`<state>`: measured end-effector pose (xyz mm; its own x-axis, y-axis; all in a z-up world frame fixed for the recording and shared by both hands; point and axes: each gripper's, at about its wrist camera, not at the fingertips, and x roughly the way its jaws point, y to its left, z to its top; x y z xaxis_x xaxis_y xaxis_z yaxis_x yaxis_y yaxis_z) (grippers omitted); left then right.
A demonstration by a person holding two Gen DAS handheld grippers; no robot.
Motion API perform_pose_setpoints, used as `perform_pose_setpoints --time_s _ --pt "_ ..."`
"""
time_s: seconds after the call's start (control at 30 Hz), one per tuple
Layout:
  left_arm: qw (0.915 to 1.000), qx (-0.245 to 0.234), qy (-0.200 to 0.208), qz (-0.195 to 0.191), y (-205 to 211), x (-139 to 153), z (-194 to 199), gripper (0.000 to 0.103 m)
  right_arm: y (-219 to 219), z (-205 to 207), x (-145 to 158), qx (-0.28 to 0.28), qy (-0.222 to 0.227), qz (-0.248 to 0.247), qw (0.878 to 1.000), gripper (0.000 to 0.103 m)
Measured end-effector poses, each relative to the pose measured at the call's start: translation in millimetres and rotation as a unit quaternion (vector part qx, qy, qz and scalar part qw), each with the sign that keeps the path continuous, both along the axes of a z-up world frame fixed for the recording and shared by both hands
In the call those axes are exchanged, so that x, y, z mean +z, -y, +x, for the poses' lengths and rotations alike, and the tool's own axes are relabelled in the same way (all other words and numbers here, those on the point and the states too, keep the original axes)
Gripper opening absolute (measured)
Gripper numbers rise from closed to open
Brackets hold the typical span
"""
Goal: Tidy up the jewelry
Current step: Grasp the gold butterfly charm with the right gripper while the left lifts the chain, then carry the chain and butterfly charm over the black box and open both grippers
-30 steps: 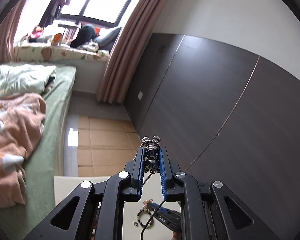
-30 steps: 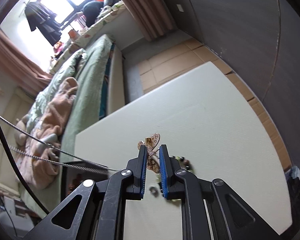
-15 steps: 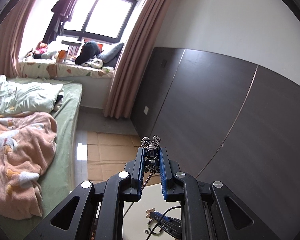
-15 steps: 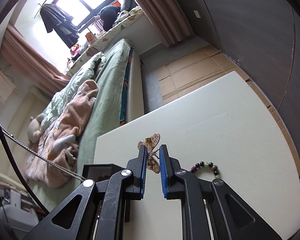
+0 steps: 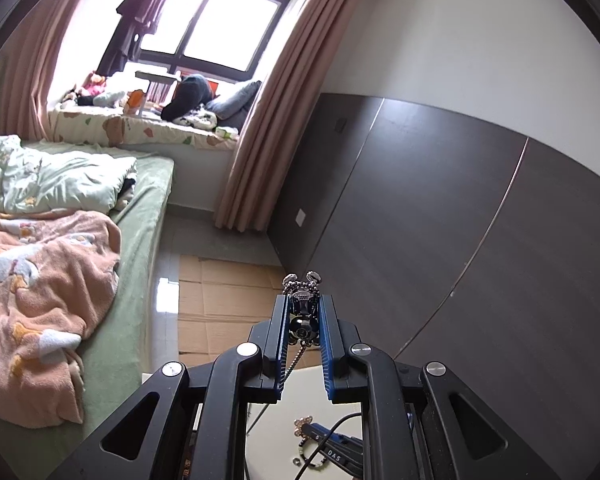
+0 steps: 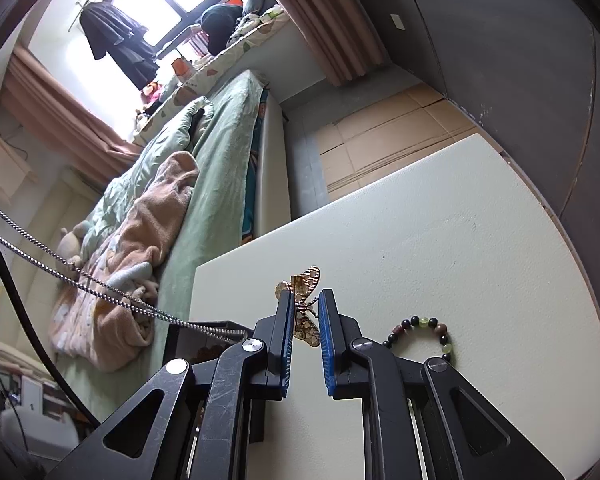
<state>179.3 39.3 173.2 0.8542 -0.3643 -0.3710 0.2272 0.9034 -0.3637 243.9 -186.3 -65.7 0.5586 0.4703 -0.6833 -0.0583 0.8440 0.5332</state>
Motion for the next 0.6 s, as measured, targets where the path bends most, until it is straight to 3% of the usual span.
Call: perform_pose_setpoints --time_s 0.6 --pt "0.9996 -0.006 -0.026 0.004 5.2 -17.0 9.9 0.015 -5.0 2.1 -2.6 0.004 -0.006 -0.005 1.0 0.014"
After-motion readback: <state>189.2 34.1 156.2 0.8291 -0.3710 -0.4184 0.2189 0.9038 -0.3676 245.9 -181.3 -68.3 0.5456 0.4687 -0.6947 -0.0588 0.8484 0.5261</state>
